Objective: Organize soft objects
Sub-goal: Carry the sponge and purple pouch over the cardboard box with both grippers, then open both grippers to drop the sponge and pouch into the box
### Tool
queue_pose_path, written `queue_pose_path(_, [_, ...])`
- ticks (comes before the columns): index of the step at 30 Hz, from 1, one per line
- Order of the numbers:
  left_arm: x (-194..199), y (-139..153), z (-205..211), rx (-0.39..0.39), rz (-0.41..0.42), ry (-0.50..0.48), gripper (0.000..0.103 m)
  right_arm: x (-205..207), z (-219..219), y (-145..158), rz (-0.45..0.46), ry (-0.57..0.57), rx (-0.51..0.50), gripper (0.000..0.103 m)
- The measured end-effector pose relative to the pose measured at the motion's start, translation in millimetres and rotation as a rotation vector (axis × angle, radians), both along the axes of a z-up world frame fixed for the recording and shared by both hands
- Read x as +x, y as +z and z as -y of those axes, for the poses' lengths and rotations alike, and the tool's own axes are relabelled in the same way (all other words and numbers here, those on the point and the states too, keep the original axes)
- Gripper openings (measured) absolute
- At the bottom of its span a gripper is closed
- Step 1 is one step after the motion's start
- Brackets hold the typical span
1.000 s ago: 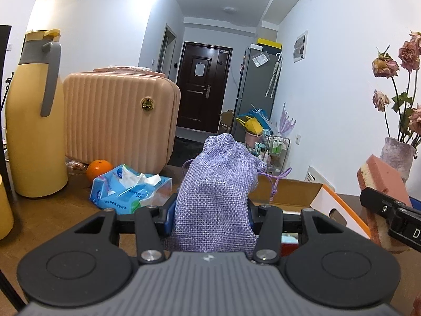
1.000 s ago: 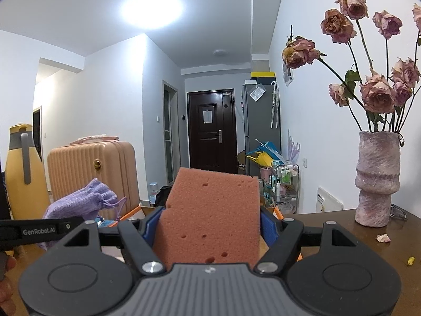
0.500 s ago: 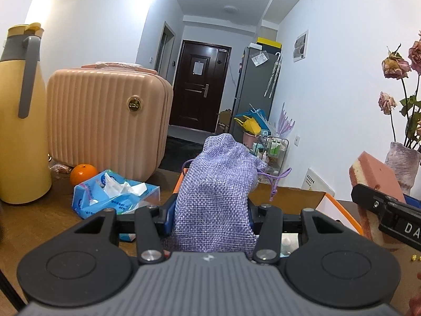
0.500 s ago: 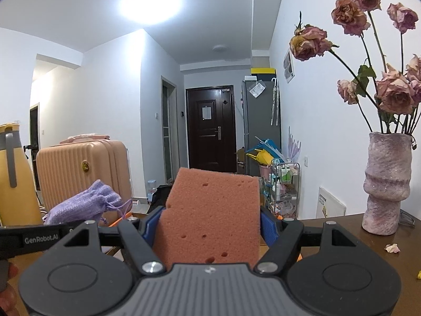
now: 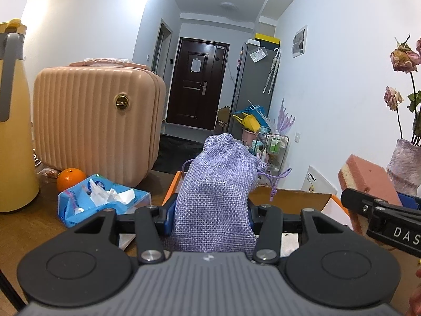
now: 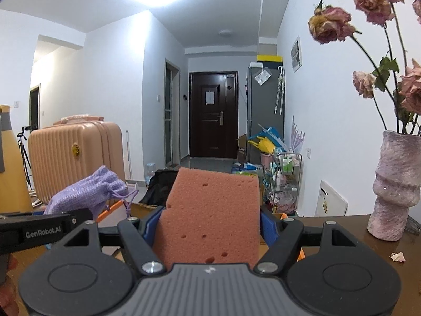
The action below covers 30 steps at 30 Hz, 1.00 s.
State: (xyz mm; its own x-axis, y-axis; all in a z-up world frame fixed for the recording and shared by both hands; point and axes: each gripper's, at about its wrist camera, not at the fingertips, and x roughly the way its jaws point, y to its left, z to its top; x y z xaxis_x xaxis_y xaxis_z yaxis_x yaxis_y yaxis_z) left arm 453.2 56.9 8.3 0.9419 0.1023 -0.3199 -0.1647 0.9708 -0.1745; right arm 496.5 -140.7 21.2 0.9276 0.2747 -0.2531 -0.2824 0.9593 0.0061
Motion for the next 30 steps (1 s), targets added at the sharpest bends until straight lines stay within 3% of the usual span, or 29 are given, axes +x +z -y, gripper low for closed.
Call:
queue_pose_path(11, [26,-5,4,0.033,-0.017,-0.006,0.048,29,-9,-9,-0.066,-0.008,-0.049,0.073])
queue_pose_path(20, [44,-16,11,0.069,-0.055,-0.015,0.048,45,-6,-31,-0.121,-0.023,-0.023,0.073])
queue_pose_path(30, [51,-35,27,0.173,-0.100,-0.042,0.049,55,-12,-50,-0.159,-0.050,-0.071,0.073])
